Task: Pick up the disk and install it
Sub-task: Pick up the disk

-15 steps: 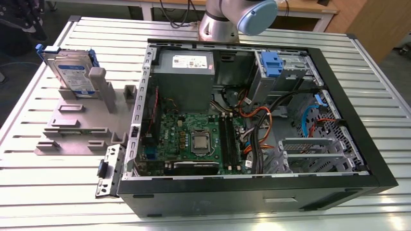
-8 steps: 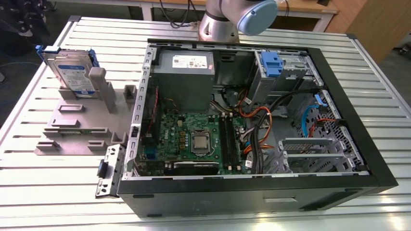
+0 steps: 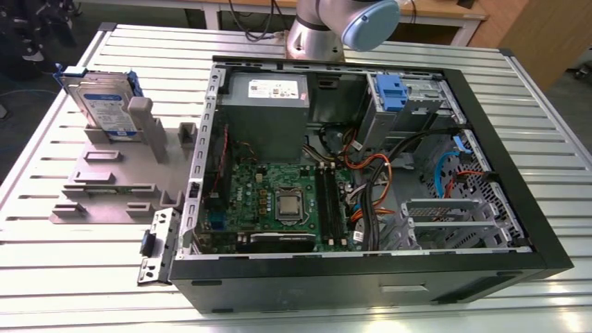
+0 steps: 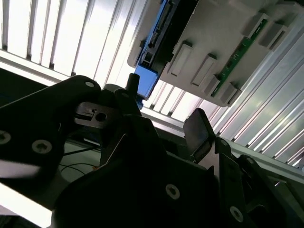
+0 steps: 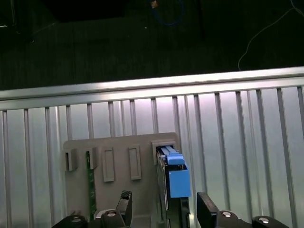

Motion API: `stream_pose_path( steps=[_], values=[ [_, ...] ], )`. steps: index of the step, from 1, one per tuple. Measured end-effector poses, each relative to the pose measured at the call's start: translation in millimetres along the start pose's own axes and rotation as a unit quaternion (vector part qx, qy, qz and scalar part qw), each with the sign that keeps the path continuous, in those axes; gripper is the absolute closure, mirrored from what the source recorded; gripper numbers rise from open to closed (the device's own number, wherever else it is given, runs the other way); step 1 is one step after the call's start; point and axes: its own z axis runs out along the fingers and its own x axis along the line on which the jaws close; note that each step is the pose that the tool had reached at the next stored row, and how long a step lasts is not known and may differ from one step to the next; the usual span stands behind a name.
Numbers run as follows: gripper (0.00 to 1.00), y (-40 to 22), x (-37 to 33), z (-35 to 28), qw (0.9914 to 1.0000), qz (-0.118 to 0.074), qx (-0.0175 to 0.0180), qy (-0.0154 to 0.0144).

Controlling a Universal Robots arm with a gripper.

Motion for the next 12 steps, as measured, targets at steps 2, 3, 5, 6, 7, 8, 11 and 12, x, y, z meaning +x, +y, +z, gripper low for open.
stream_pose_path(
  steps=[2, 3, 5, 6, 7, 8, 11, 12],
  values=[
    [0.35, -0.1, 0.0, 2.5, 0.99999, -0.005, 0.0003, 0.0001],
    [0.35, -0.1, 0.1, 3.8, 0.99997, -0.008, 0.0004, 0.0002],
    [0.35, -0.2, 0.1, 5.6, 0.99989, -0.015, 0.0007, 0.0003],
    [0.35, -0.2, 0.1, 6.3, 0.99983, -0.018, 0.0009, 0.0004],
    [0.35, -0.2, 0.1, 7.1, 0.99978, -0.021, 0.0013, 0.0005],
    [0.35, -0.2, 0.1, 7.8, 0.99974, -0.023, 0.0018, 0.0005],
    [0.35, -0.2, -0.4, 10.0, 0.99969, -0.025, 0.0026, 0.0005],
    [0.35, -0.2, -0.6, 10.9, 0.99968, -0.025, 0.0027, 0.0005]
  ],
)
